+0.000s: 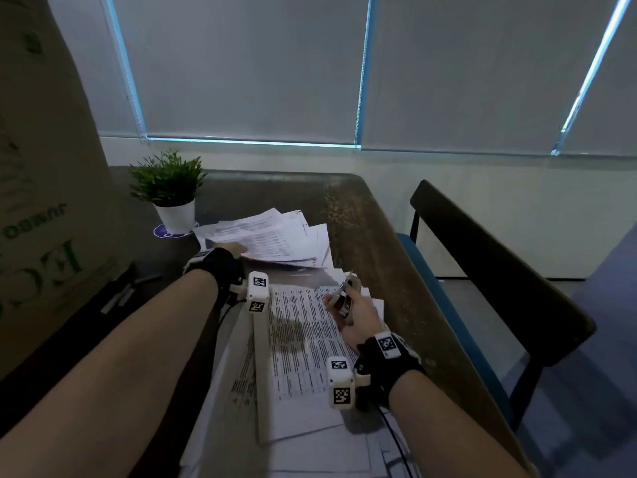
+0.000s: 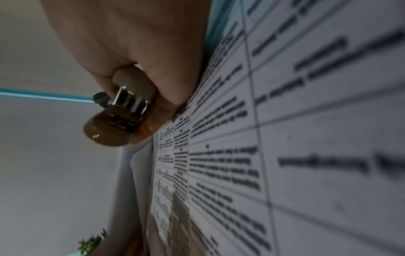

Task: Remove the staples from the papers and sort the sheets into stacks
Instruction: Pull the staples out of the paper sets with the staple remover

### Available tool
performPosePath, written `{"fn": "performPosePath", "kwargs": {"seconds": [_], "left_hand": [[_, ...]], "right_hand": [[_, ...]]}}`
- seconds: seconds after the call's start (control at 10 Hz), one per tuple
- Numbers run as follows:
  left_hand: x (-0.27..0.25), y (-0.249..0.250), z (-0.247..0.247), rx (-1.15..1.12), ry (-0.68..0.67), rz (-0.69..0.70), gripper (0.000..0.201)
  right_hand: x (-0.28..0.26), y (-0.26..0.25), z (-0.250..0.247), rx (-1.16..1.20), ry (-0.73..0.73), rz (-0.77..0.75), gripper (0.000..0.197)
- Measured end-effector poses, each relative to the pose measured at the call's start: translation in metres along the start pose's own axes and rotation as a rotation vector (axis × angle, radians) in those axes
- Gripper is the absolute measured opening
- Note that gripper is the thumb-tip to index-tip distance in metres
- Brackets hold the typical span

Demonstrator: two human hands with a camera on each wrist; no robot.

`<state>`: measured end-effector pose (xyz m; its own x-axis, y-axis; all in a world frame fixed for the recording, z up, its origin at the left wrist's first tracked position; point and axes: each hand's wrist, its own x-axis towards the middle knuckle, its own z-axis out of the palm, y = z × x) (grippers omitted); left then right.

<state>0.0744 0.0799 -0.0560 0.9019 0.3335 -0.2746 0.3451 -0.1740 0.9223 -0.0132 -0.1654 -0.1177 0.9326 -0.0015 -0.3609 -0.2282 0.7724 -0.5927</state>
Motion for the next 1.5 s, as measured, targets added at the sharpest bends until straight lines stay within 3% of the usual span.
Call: {"fn": "performPosePath", "kwargs": {"seconds": [0.1, 0.2, 0.3, 0.4, 0.5, 0.7, 0.8, 0.9, 1.0, 1.1, 1.2, 1.5], "left_hand": [[-0.009, -0.008, 0.009, -0.103, -0.030, -0.015, 0.048], [-0.023, -0.024, 0.015, -0.194, -0.155, -0.115, 0.017], [-0.038, -0.026, 0.019, -0.358, -0.272, -0.179, 0.010], [-0.047, -0.020, 0.024, -0.448, -0.321, -0.192, 0.020], [-0.042, -0.010, 0.029, -0.454, -0.285, -0.254, 0.027], [-0.008, -0.005, 0.045, -0.295, -0.242, -0.068, 0.007], [-0.017, 0.001, 0.051, -0.040, -0.242, -0.038, 0.009], [-0.039, 0.009, 0.047, 0.670, -0.158, 0.053, 0.018], [-0.053, 0.005, 0.033, 1.042, -0.181, 0.113, 0.046], [-0.050, -0.012, 0.024, 1.041, -0.153, 0.126, 0.053], [-0.052, -0.026, 0.023, 0.965, -0.079, 0.211, 0.040], [-0.082, -0.029, 0.044, 0.453, -0.004, 0.433, 0.069]], "right_hand": [[-0.001, -0.003, -0.004, 0.011, -0.052, 0.017, 0.017], [0.000, -0.001, -0.008, 0.016, -0.069, 0.018, 0.016], [0.000, 0.000, -0.005, 0.013, -0.054, 0.009, 0.016], [-0.001, 0.000, -0.004, 0.022, -0.051, -0.001, 0.015], [-0.001, -0.001, -0.005, 0.016, -0.047, -0.001, 0.016], [0.000, -0.001, -0.006, 0.027, -0.066, 0.001, 0.015], [-0.001, -0.002, -0.007, 0.026, -0.080, 0.007, 0.016], [-0.001, -0.002, -0.008, 0.069, -0.085, 0.009, 0.016], [0.001, -0.001, -0.010, 0.080, -0.092, 0.018, 0.017], [0.001, 0.000, -0.009, 0.048, -0.070, 0.024, 0.017], [-0.004, -0.001, -0.006, 0.023, -0.053, 0.006, 0.021], [-0.008, 0.004, -0.003, -0.251, -0.063, -0.025, 0.020]]}}
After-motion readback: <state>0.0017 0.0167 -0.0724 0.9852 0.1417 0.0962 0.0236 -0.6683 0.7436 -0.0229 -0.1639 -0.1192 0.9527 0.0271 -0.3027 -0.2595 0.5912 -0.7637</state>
